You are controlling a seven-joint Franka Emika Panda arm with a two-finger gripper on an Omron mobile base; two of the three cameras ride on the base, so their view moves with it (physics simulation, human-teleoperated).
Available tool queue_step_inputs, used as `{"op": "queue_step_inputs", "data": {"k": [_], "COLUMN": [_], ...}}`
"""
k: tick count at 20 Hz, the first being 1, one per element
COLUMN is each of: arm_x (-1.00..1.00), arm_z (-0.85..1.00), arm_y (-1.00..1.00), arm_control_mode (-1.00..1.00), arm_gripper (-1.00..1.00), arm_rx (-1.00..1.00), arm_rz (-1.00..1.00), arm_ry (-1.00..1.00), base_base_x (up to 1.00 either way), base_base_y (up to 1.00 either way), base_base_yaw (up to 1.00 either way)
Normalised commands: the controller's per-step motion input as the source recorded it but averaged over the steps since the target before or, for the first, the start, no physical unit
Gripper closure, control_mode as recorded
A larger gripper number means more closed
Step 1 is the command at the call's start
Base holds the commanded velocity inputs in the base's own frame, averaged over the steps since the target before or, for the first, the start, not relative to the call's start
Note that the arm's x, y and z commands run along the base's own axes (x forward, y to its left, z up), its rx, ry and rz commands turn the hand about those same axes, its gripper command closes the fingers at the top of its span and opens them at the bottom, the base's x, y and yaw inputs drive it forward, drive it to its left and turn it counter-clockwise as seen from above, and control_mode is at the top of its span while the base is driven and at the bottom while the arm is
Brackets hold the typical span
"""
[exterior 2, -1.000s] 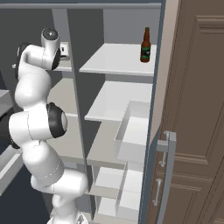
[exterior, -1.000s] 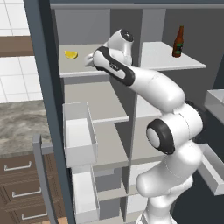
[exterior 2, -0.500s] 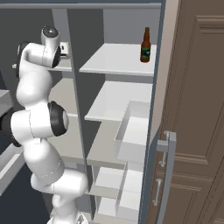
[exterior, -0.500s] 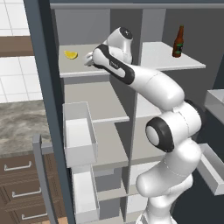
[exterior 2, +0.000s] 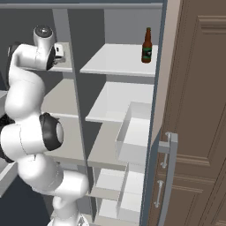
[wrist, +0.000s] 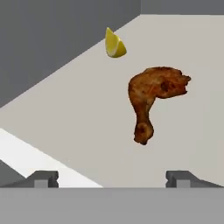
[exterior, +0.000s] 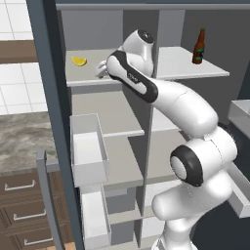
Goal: There's a chicken drumstick in the fridge that needs to be moved to the freezer for freezing. Pick up the chicken drumstick from the fridge, place it on any shelf in the freezer, and close the fridge and freezer doors when done.
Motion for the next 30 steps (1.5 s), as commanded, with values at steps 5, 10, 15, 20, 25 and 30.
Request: {"op": "queue_step_inputs", "data": {"k": [5, 10, 15, 20, 25, 30], "arm_x": [-0.96, -0.94, -0.76, -0.59, -0.53, -0.32], "arm_z": [-0.01, 0.0, 0.0, 0.0, 0.02, 0.0], "arm_y": [-0.09, -0.28, -0.64, -0.65, -0.64, -0.5], "arm_control_mode": [-1.0, -1.0, -1.0, -1.0, -1.0, -1.0], "arm_gripper": [-1.0, -1.0, -1.0, -1.0, -1.0, -1.0], "arm_rx": [0.0, 0.0, 0.0, 0.0, 0.0, -0.01], "arm_rz": [0.0, -0.01, -0.03, -0.07, -0.14, -0.2], "arm_ry": [0.0, 0.0, 0.0, 0.04, 0.02, 0.06], "base_base_x": [0.0, 0.0, 0.0, 0.0, 0.0, 0.0], "base_base_y": [0.0, 0.0, 0.0, 0.0, 0.0, 0.0], "base_base_yaw": [0.0, 0.0, 0.0, 0.0, 0.0, 0.0]}}
